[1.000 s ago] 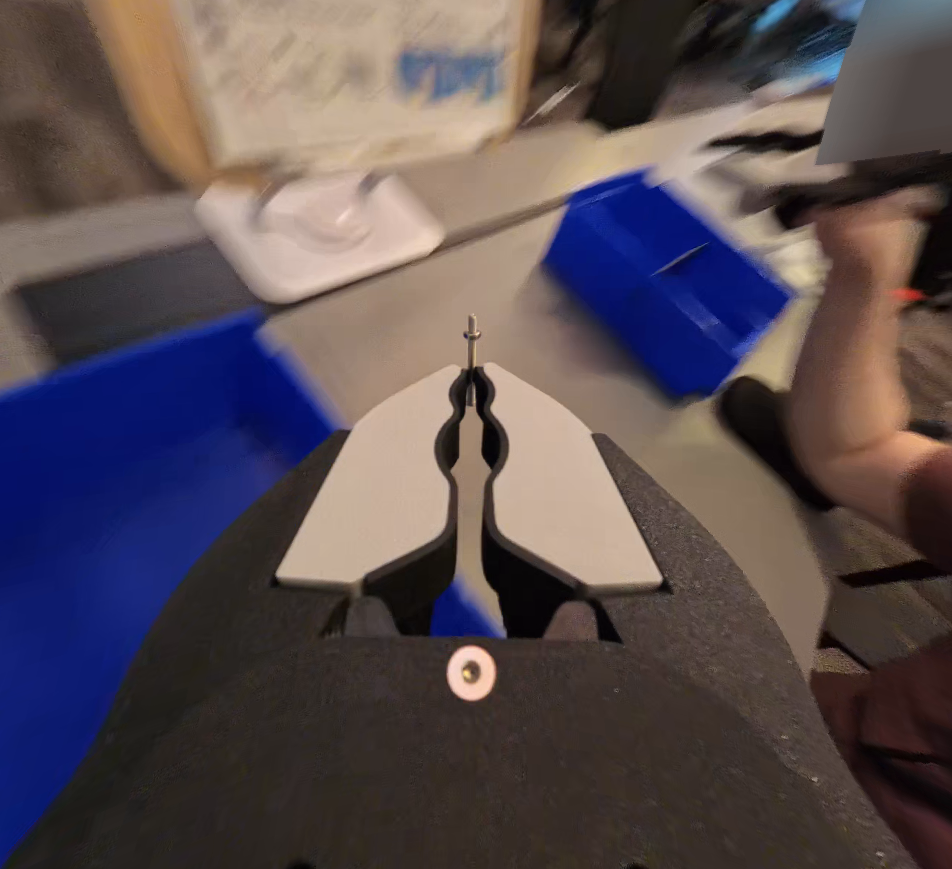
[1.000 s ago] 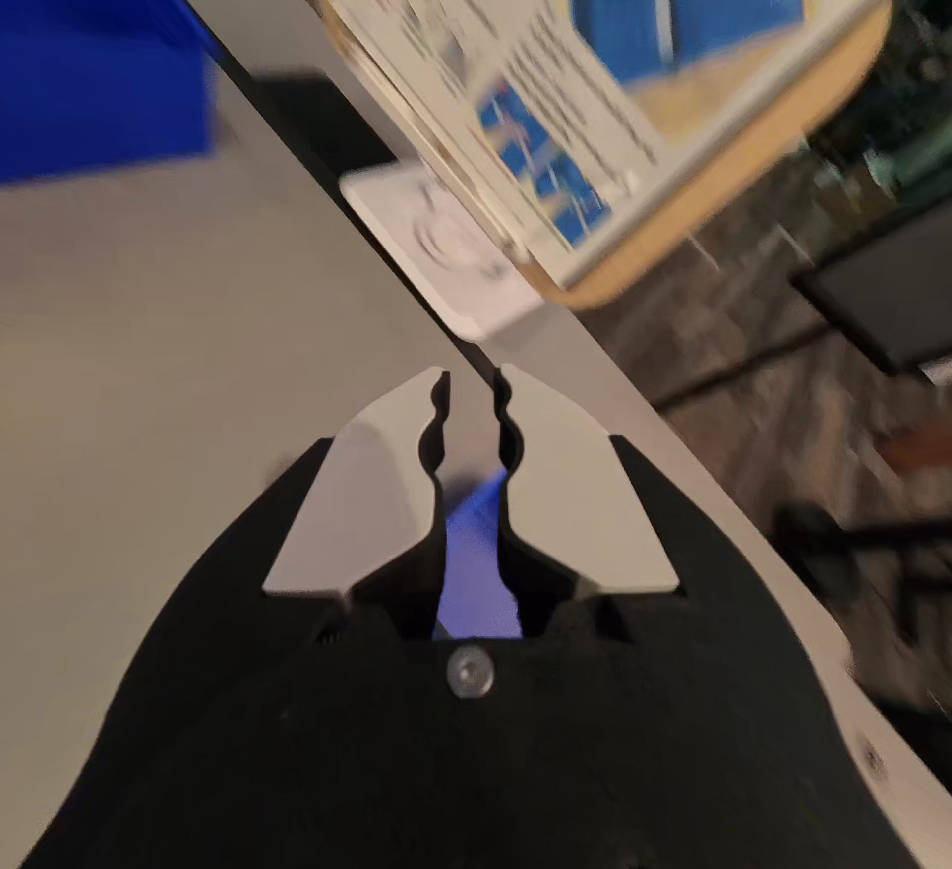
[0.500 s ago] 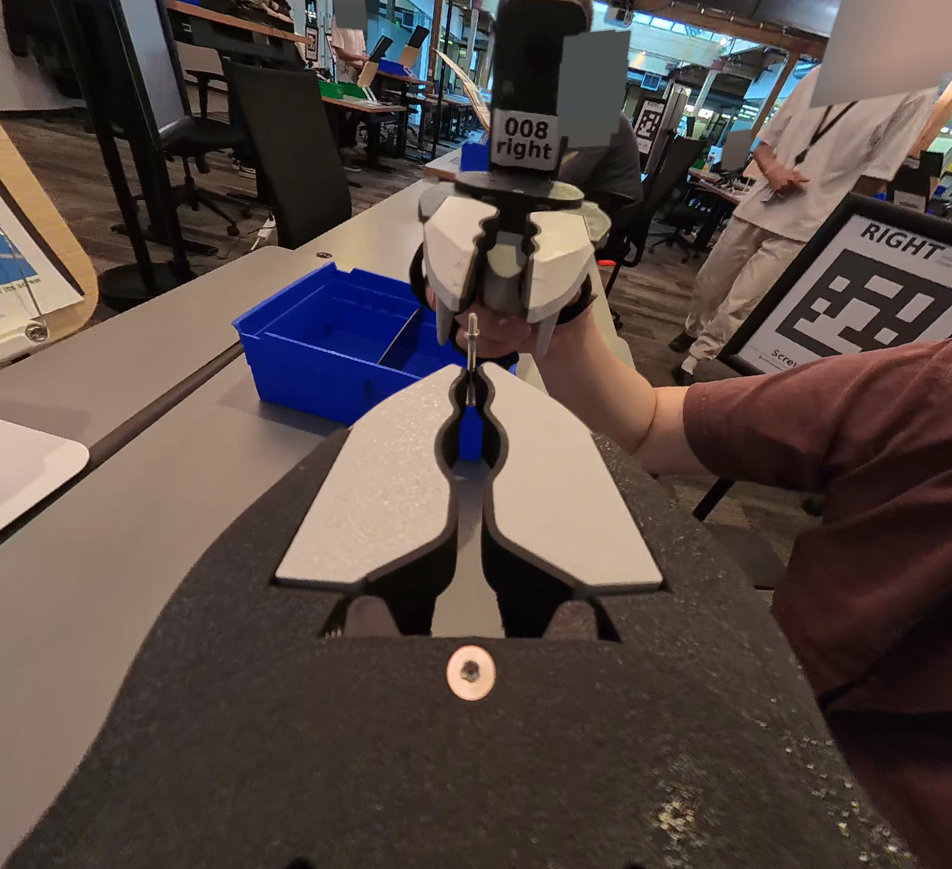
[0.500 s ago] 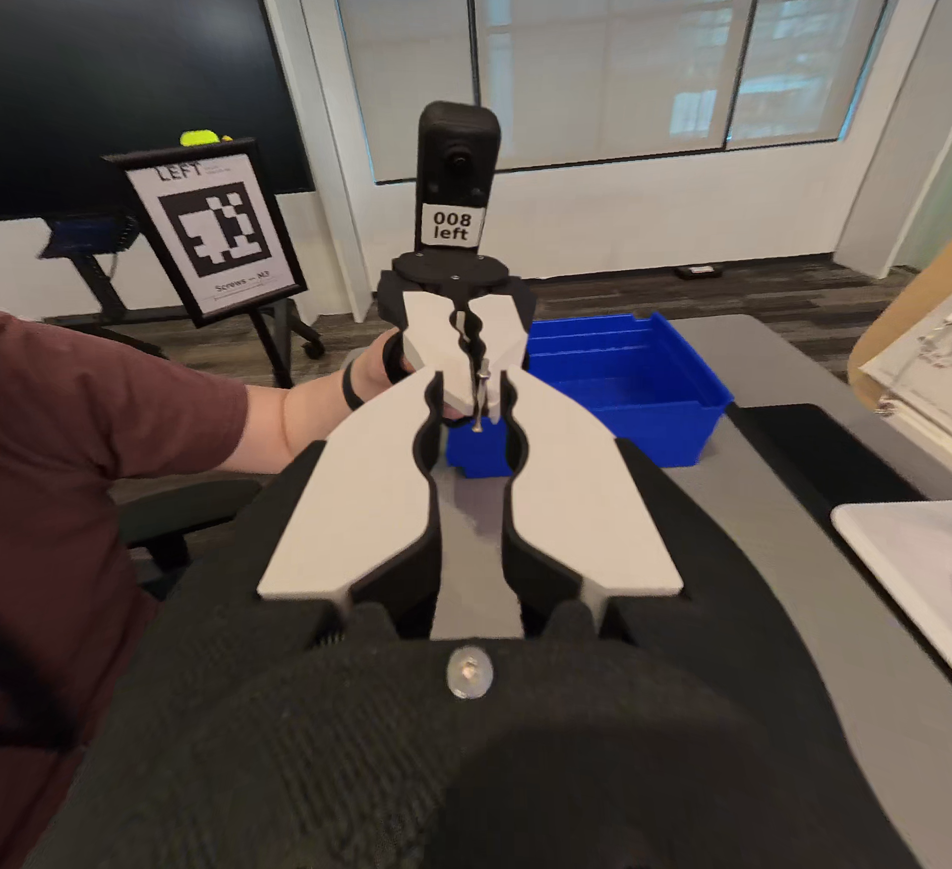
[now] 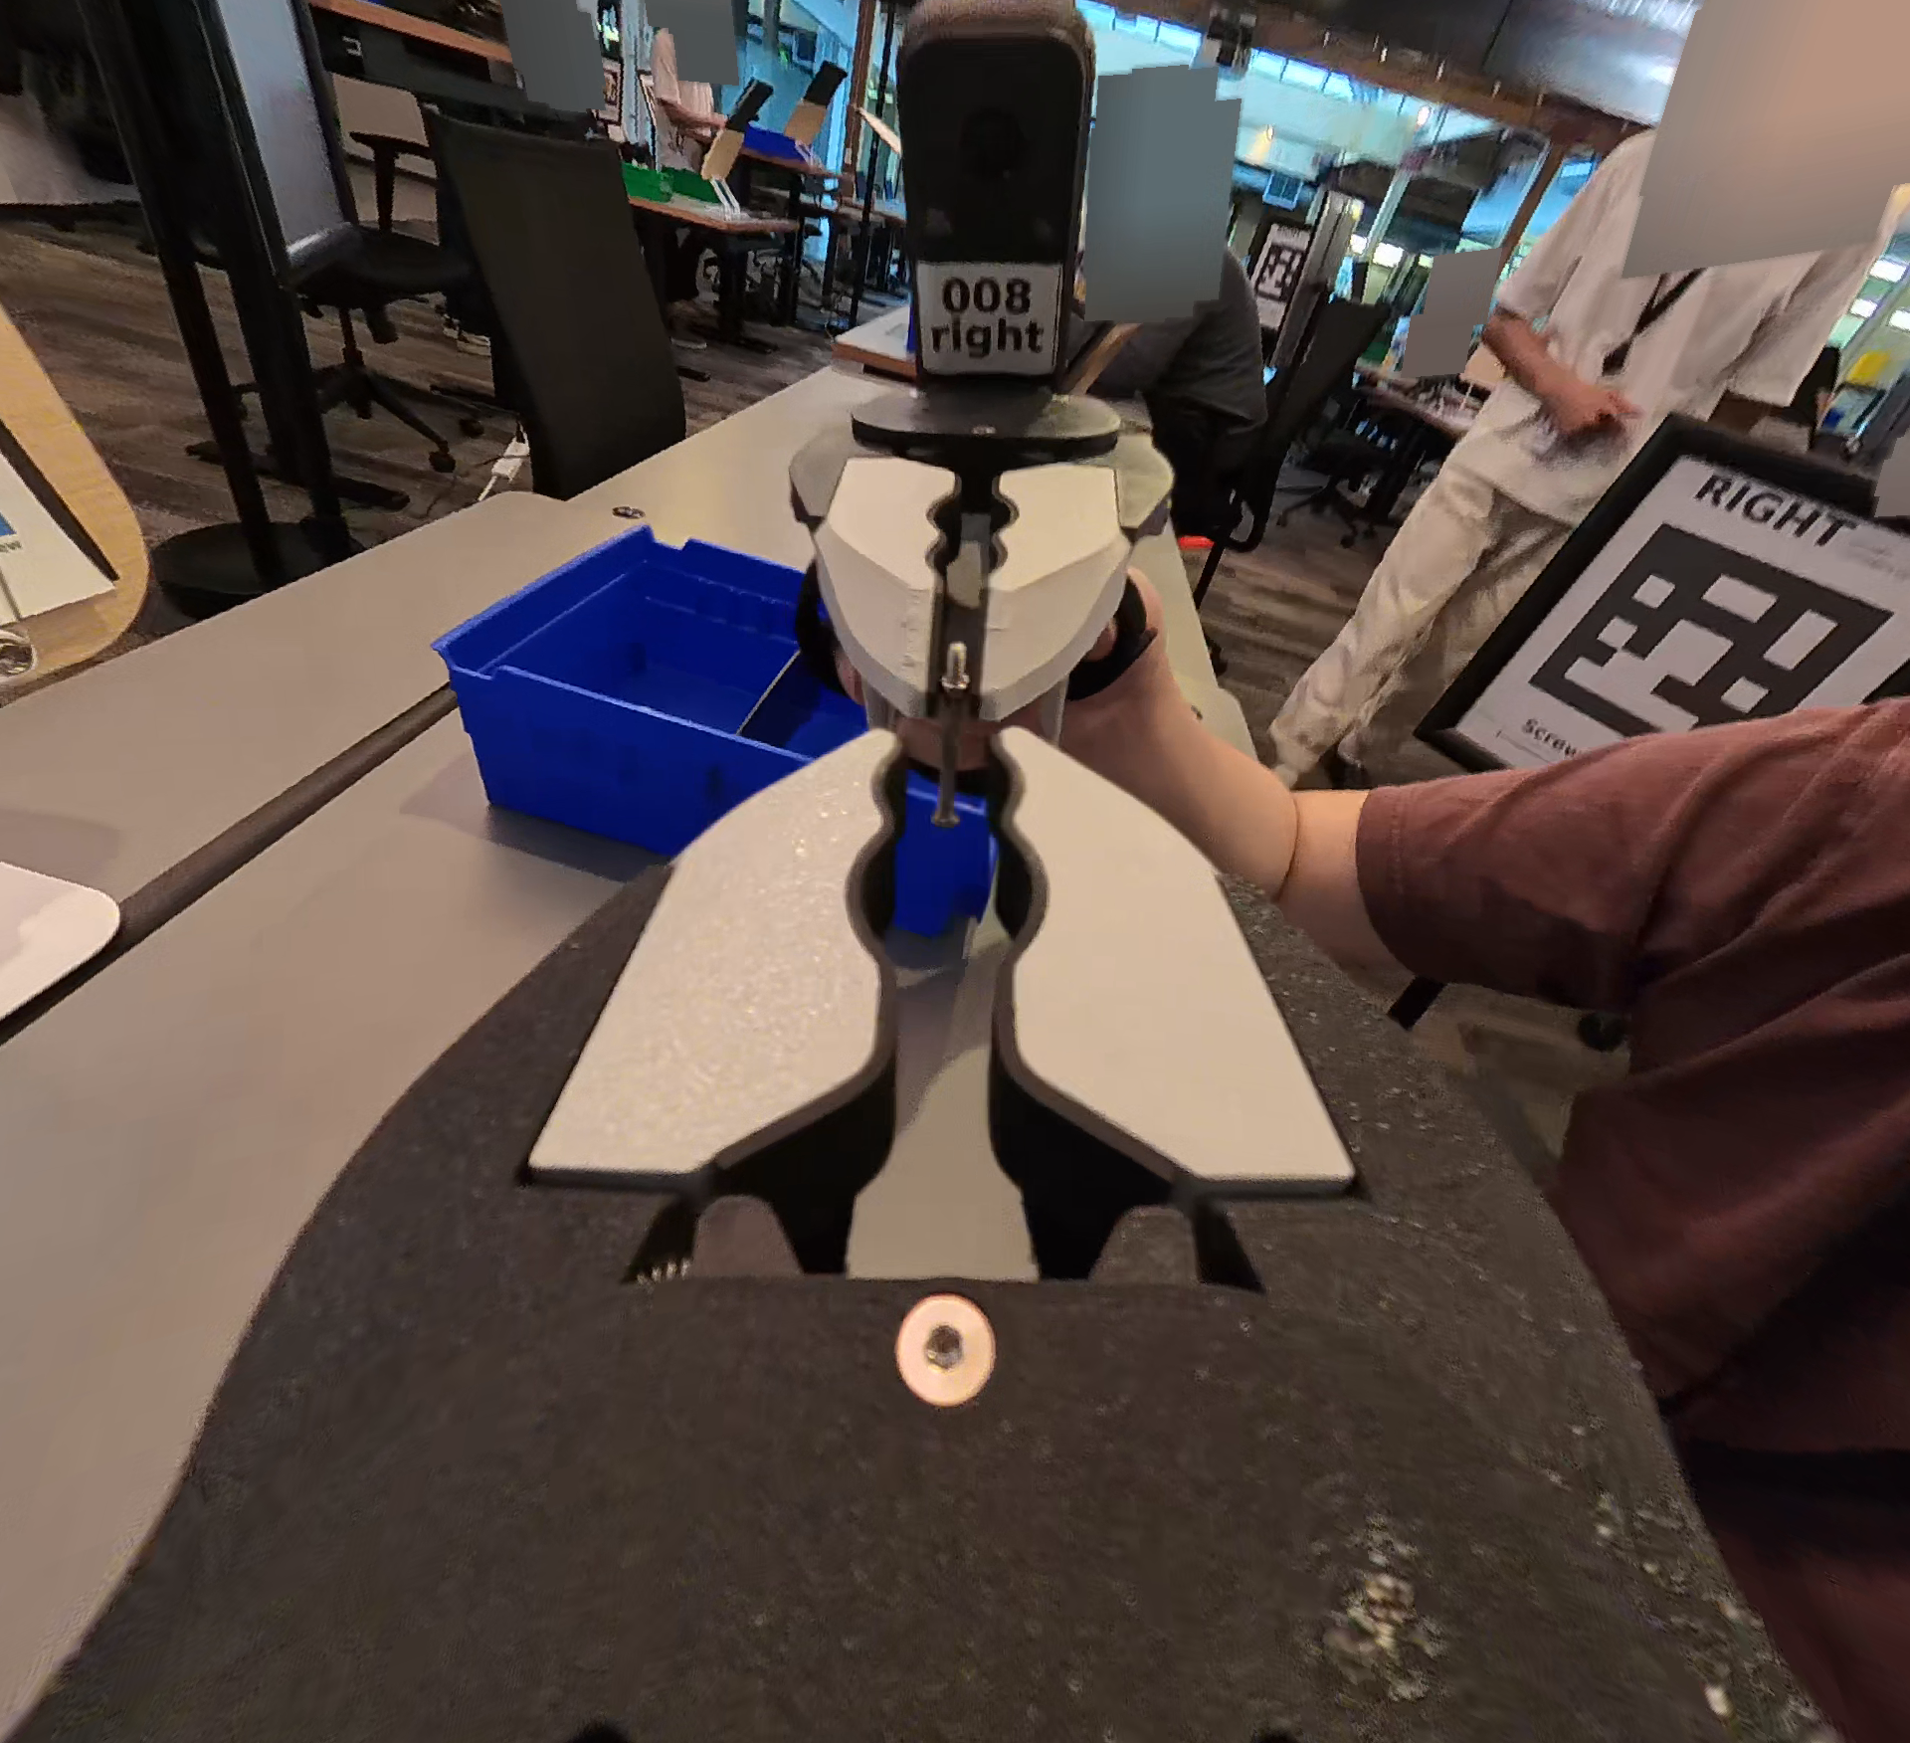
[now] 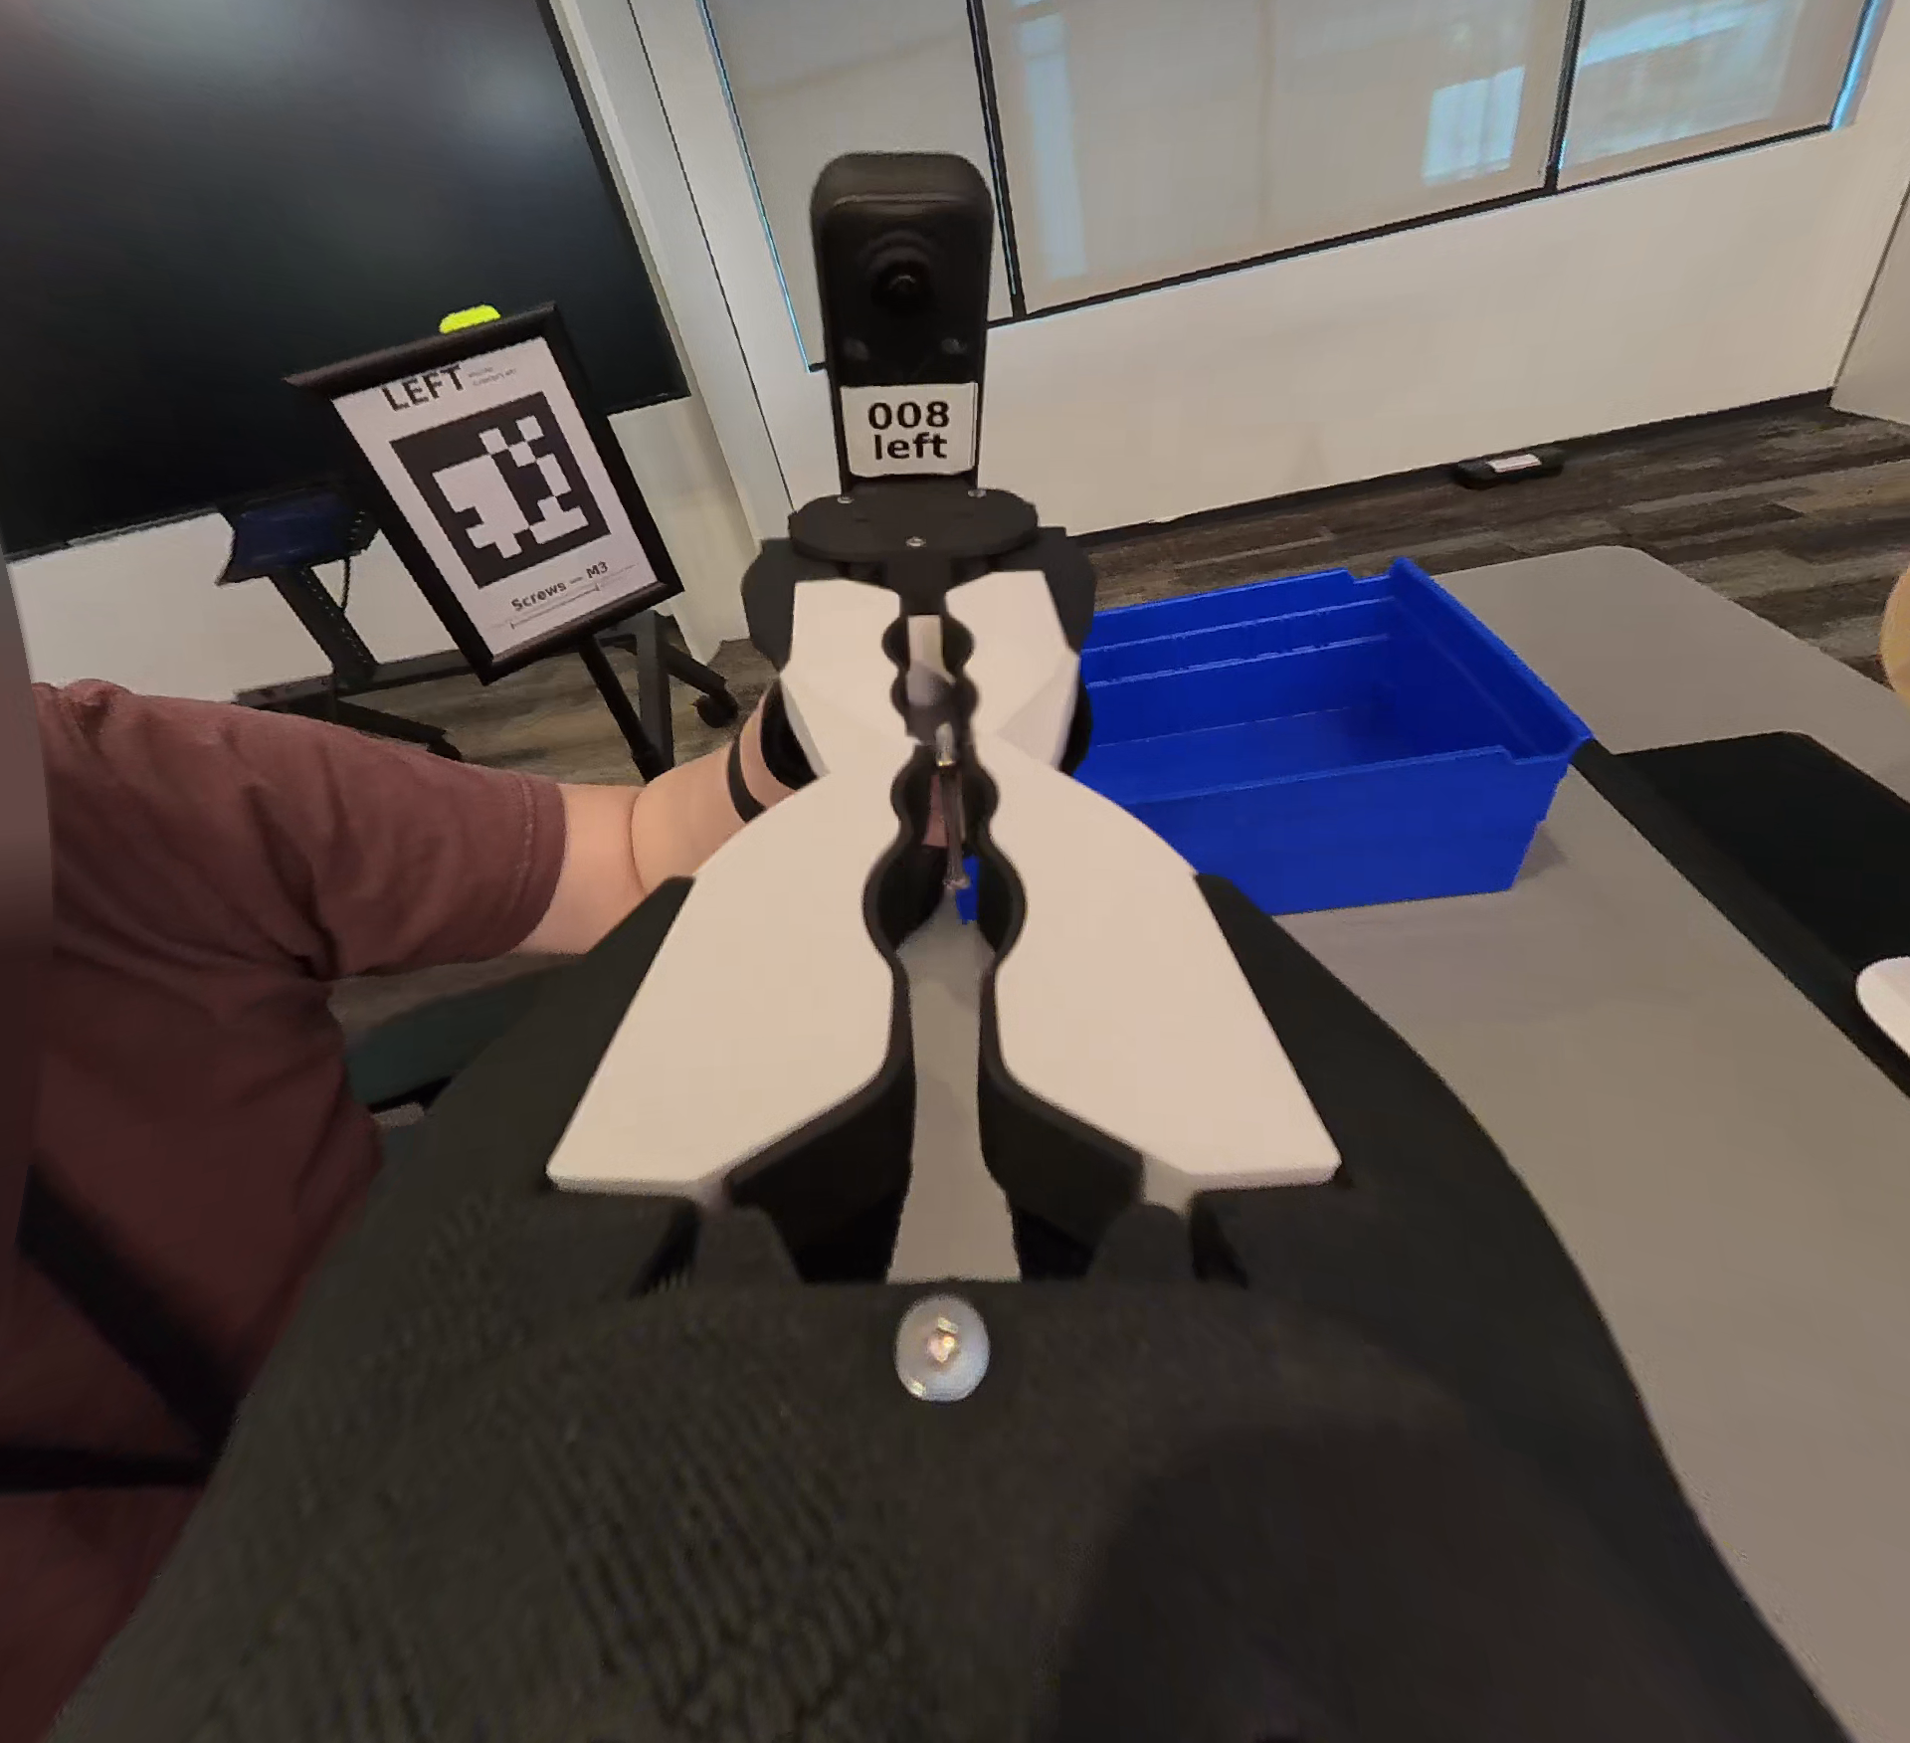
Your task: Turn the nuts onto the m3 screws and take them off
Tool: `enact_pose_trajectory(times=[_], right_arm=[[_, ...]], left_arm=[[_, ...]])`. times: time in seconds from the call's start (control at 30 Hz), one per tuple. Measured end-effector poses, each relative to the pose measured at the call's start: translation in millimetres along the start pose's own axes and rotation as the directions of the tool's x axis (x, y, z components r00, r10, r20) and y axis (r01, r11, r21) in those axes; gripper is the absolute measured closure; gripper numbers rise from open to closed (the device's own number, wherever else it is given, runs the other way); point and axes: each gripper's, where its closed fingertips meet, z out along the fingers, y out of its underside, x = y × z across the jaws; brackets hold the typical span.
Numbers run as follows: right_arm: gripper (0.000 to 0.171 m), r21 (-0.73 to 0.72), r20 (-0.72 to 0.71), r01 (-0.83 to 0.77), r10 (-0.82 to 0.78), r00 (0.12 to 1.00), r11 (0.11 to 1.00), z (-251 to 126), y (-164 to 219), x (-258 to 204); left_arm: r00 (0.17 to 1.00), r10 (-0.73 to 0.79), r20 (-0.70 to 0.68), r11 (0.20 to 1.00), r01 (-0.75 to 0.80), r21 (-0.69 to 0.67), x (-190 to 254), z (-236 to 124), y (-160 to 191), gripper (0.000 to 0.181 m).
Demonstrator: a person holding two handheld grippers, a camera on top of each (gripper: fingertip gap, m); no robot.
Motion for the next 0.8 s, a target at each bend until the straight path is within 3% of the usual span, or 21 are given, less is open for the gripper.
enact_pose_trajectory(times=[0.13, 0.33, 0.57, 0.67, 0.8], right_arm=[[0.165, 0.04, 0.036, -0.039, 0.037, 0.999, 0.998, 1.5, -2.8, -1.7], [0.165, 0.039, 0.049, -0.06, 0.059, 0.997, 0.997, 3.3, 0.0, 0.5], [0.165, 0.029, 0.023, -0.021, 0.02, 1.0, 0.999, 3.1, 1.5, 4.2], [0.147, 0.042, -0.017, 0.0, 0.001, 1.0, 0.999, -1.3, -3.5, 8.0], [0.145, 0.035, -0.059, 0.044, -0.042, 0.997, 0.998, -3.9, -5.9, 8.5]], left_arm=[[0.997, -0.057, -0.046, 0.998, 0.058, 0.024, 1.2, 2.7, 0.7, 0.166], [0.991, -0.097, -0.092, 0.995, 0.098, 0.005, 3.7, 8.8, 8.5, 0.179], [0.993, -0.093, -0.073, 0.996, 0.092, -0.017, -0.2, 8.7, 11.4, 0.179], [0.994, -0.085, -0.062, 0.996, 0.084, -0.025, -1.5, 9.1, 12.8, 0.179], [0.998, -0.055, -0.021, 0.998, 0.054, -0.035, -5.1, 9.7, 14.2, 0.179]])
